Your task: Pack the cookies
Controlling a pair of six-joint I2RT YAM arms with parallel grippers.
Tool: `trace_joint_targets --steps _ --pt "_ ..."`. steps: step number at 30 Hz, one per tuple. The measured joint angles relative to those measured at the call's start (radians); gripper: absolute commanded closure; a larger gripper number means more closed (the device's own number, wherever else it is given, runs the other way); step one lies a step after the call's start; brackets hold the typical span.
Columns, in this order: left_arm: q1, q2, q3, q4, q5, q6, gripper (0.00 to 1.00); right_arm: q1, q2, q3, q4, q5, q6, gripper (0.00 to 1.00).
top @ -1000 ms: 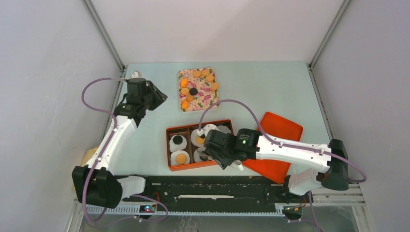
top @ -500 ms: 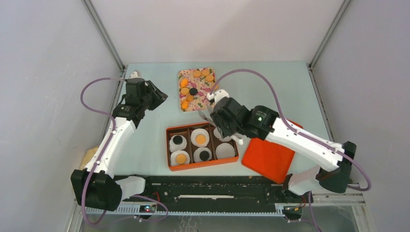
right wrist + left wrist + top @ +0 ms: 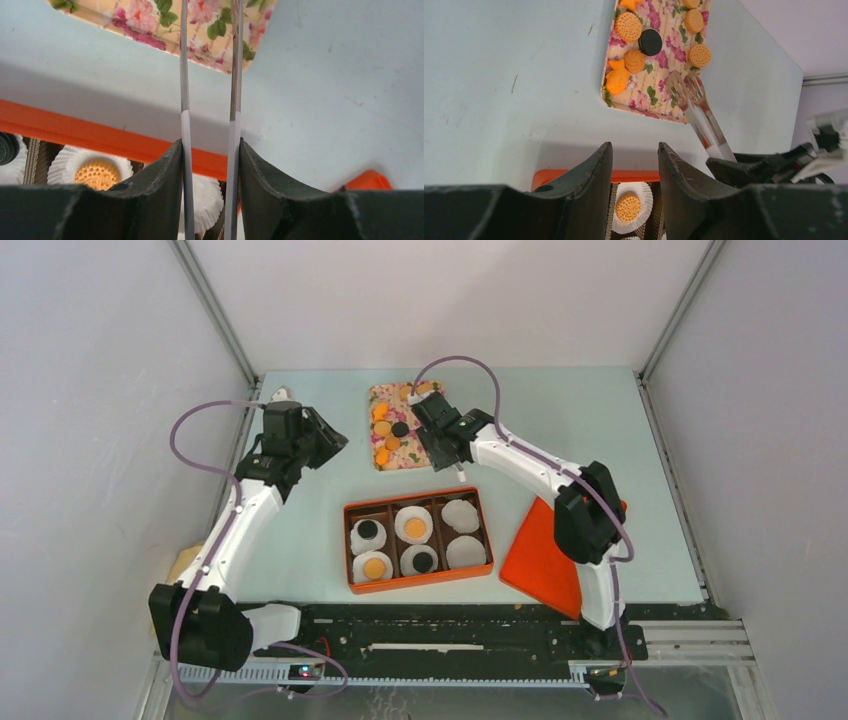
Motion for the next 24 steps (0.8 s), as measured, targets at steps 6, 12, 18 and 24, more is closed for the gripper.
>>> trace_joint_targets --steps 6,12,18,24 --pt "0.0 0.021 0.0 0.0 0.0 0.0 0.56 -0.031 0.127 0.116 0.0 -0.049 -0.021 0.52" --pt "0.0 0.033 0.0 0.0 0.0 0.0 0.56 -0.048 0.178 0.184 0.004 -0.105 -0.024 0.51" --pt "0.0 0.043 0.0 0.0 0.0 0.0 0.56 -0.051 0.248 0.258 0.005 -0.134 -0.024 0.49" --pt "0.0 0.054 0.0 0.0 0.0 0.0 0.56 -0.052 0.331 0.344 -0.005 -0.138 -0.023 0.51"
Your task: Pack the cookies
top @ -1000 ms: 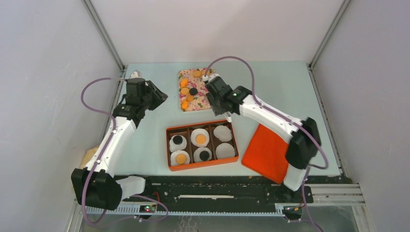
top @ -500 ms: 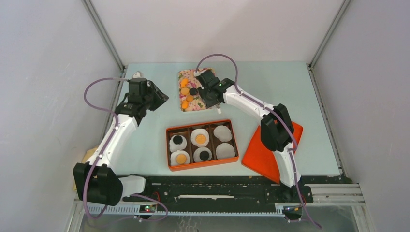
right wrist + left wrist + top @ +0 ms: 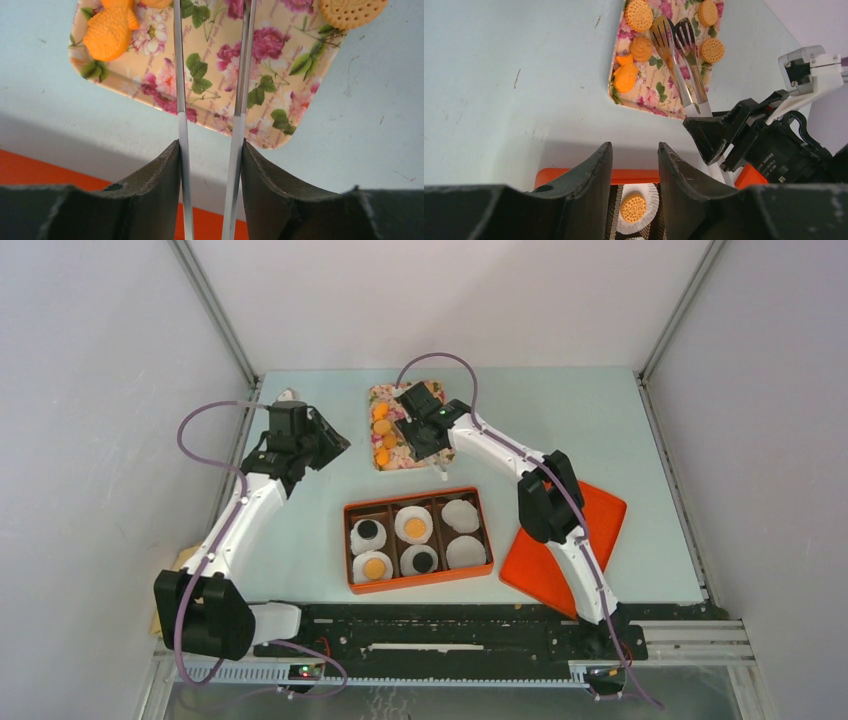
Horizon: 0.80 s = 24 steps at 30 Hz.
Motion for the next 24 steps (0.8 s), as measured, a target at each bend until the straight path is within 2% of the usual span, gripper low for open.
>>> trace_joint_targets --steps 8,14,24 --pt "0.0 0.012 0.0 0.0 0.001 0.0 0.56 -0.011 0.043 0.05 -0.029 0.003 0.009 0.76" --pt "0.0 0.016 0.0 0.0 0.009 0.0 0.56 -0.011 -0.014 -0.04 -0.015 0.004 0.014 0.82" --pt "0.0 0.015 0.0 0.01 0.024 -0.001 0.57 -0.004 -0.381 -0.26 -0.021 0.001 0.037 0.85"
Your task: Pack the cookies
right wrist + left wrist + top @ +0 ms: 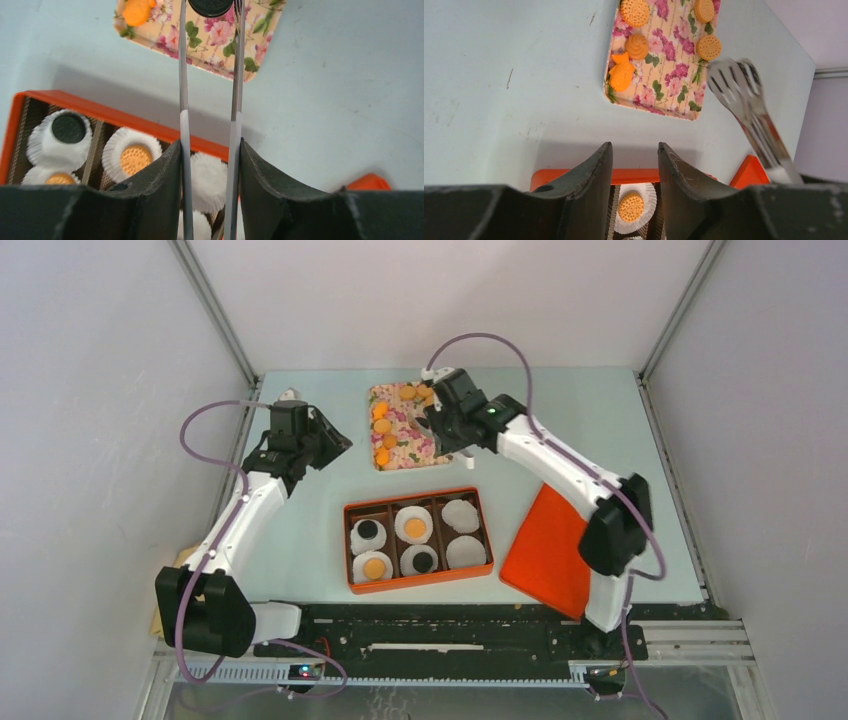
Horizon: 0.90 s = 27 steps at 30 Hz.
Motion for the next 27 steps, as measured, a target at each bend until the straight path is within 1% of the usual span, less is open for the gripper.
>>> trace_joint_targets --steps 8,13,18,22,27 --pt "0.0 0.0 0.0 0.005 0.004 0.0 0.57 0.05 -0.371 -0.274 -0.033 0.031 0.024 0.84" --pt "-0.016 -0.001 0.0 0.005 0.002 0.0 0.57 0.169 -0.573 -0.469 -0.129 0.067 0.08 0.84" --pt "-0.047 -0.002 0.0 0.005 0.002 0.0 0.57 0.272 -0.65 -0.557 -0.229 0.09 0.163 0.84" --pt "-0.065 -0.002 0.0 0.005 0.002 0.0 0.57 0.29 -0.655 -0.594 -0.259 0.107 0.213 0.84" --pt "-0.069 -0.003 0.0 0.005 -0.001 0.0 0.56 0.293 -0.649 -0.656 -0.26 0.115 0.25 0.8"
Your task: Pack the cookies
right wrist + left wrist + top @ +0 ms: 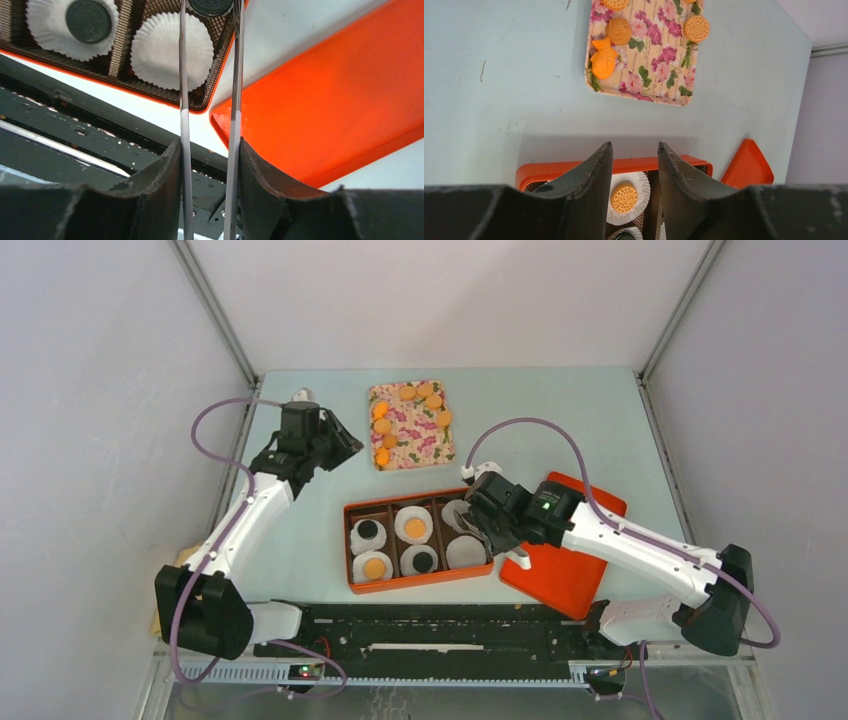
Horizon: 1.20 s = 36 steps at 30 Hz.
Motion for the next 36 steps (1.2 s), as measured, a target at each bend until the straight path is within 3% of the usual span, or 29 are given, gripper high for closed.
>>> trace_joint_targets --steps 14,19,24,31,36 --pt "0.0 -0.035 0.0 0.0 -0.006 0.003 0.54 0.002 0.082 -0.023 0.083 0.01 0.003 0.46" --pt "0.0 -0.036 0.0 0.0 -0.001 0.009 0.53 0.0 0.081 -0.023 0.089 0.023 0.004 0.46" --pt "0.0 -0.036 0.0 0.0 0.004 0.011 0.53 0.0 0.074 -0.013 0.074 0.028 0.004 0.52" --pt "0.0 -0.047 0.0 0.0 0.007 0.012 0.54 0.012 -0.004 0.137 0.044 0.036 -0.008 0.53" --pt "0.0 -0.065 0.0 0.0 0.004 0.011 0.54 -0.052 -0.013 0.225 0.098 0.031 -0.055 0.52"
